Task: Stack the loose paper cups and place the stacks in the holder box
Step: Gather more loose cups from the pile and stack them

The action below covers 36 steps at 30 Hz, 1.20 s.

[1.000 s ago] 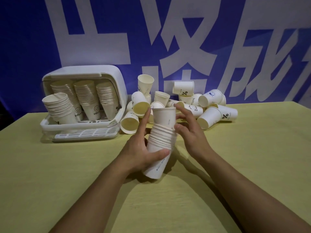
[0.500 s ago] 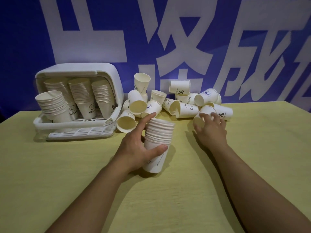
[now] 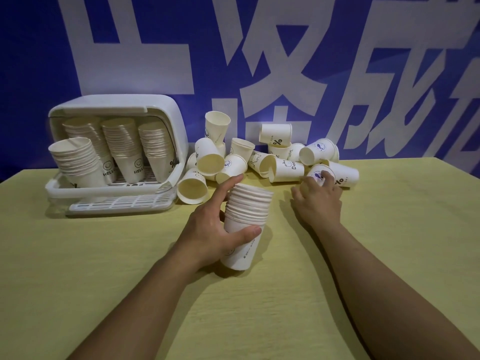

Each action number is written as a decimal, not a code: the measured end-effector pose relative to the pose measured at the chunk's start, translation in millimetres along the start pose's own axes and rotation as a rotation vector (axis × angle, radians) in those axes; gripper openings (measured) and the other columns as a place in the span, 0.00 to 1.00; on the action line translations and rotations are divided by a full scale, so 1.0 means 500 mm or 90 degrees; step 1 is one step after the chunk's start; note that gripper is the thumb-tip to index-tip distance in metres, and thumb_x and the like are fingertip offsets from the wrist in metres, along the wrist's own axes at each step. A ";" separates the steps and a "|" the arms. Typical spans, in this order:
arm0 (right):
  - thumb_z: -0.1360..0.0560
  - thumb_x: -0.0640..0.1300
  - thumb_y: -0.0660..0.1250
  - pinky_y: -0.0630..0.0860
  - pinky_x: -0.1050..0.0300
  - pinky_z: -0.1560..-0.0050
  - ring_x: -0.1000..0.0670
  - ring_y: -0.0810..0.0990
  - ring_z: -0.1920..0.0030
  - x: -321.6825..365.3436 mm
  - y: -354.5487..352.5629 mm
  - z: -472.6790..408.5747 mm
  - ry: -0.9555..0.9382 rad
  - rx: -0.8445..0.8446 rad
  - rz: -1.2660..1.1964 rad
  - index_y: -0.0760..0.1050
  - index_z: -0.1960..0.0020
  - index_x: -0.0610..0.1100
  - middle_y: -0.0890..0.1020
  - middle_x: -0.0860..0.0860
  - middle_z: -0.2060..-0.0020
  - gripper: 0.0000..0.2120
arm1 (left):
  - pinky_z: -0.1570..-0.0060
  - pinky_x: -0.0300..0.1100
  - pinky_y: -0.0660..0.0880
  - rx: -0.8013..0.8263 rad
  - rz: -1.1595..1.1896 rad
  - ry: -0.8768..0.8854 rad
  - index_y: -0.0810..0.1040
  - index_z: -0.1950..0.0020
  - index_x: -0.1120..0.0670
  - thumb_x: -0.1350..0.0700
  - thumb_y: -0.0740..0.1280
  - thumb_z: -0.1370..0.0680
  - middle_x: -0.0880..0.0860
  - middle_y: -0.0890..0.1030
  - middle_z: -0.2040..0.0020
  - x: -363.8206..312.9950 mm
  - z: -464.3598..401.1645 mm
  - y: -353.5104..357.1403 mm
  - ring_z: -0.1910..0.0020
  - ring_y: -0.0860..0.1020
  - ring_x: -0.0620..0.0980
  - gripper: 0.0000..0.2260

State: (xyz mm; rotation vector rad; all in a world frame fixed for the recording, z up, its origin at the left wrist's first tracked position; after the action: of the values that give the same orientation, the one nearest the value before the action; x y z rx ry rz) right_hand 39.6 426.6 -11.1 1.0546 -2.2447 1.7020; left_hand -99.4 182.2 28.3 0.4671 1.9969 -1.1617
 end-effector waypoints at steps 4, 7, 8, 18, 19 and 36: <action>0.23 0.51 0.69 0.72 0.44 0.41 0.36 0.71 0.40 -0.039 -0.019 -0.011 0.066 -0.062 -0.130 0.73 0.47 0.45 0.68 0.44 0.35 0.12 | 0.46 0.45 0.78 -0.008 0.006 0.001 0.56 0.34 0.18 0.43 0.80 0.32 0.29 0.72 0.40 -0.003 0.002 -0.001 0.48 0.79 0.41 0.42; 0.25 0.46 0.70 0.75 0.49 0.48 0.40 0.76 0.47 -0.035 -0.049 -0.003 0.088 -0.099 -0.284 0.70 0.46 0.45 0.68 0.47 0.41 0.13 | 0.45 0.48 0.79 0.012 0.016 -0.007 0.56 0.33 0.18 0.43 0.80 0.32 0.31 0.73 0.39 -0.005 0.003 0.002 0.48 0.80 0.42 0.42; 0.26 0.46 0.71 0.76 0.52 0.52 0.44 0.76 0.49 -0.022 -0.063 0.006 0.087 -0.109 -0.360 0.69 0.45 0.46 0.69 0.48 0.42 0.14 | 0.44 0.48 0.80 0.029 0.025 -0.014 0.56 0.32 0.18 0.42 0.80 0.33 0.32 0.73 0.39 -0.006 0.004 0.005 0.48 0.80 0.41 0.42; 0.27 0.50 0.67 0.79 0.66 0.56 0.65 0.79 0.50 0.192 -0.096 0.143 -0.214 0.212 -0.660 0.62 0.28 0.67 0.71 0.62 0.39 0.31 | 0.38 0.55 0.78 0.099 0.054 -0.062 0.43 0.28 0.20 0.31 0.74 0.42 0.43 0.74 0.34 -0.010 0.011 0.021 0.42 0.78 0.42 0.53; 0.27 0.50 0.67 0.79 0.67 0.56 0.66 0.79 0.50 0.199 -0.094 0.149 -0.221 0.229 -0.664 0.64 0.29 0.65 0.72 0.61 0.39 0.29 | 0.38 0.56 0.78 0.087 0.051 -0.061 0.40 0.28 0.19 0.31 0.75 0.42 0.44 0.73 0.33 -0.010 0.010 0.020 0.41 0.79 0.44 0.54; 0.27 0.46 0.74 0.68 0.38 0.33 0.41 0.64 0.27 -0.120 -0.073 -0.180 -0.063 0.060 0.157 0.62 0.23 0.50 0.68 0.46 0.26 0.37 | 0.46 0.52 0.81 -0.049 0.081 -0.028 0.58 0.28 0.24 0.43 0.81 0.33 0.35 0.73 0.38 0.010 -0.003 -0.006 0.49 0.81 0.40 0.43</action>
State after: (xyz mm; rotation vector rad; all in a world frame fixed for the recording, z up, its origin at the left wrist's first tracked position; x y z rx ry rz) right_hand 79.7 529.0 20.0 0.9325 -2.4670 1.9071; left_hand -105.1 181.5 26.4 0.5174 1.9367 -1.0053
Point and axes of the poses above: each hand's wrist, its own z-axis away from the middle knuckle, its own y-axis out of the palm, x = y × z, the point moved 7 cm from there along -z, towards the middle knuckle
